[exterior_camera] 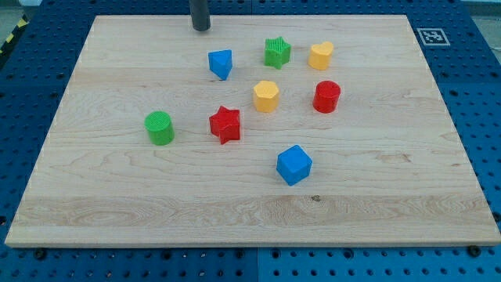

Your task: Push the green circle to the left center

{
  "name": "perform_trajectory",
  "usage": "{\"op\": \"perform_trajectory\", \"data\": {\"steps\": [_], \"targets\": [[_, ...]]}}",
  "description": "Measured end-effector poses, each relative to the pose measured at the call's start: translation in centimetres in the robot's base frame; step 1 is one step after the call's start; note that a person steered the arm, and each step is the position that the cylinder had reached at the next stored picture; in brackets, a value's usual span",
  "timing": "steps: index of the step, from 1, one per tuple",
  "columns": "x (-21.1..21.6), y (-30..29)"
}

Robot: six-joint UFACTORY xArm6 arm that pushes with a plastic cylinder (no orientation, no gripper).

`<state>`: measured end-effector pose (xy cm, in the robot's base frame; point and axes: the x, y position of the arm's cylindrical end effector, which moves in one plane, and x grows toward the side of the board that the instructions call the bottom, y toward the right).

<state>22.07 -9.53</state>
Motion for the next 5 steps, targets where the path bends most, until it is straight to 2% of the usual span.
{"op": "perform_trajectory", "data": {"steps": [5], "targets": [[1.8, 2.5]]}}
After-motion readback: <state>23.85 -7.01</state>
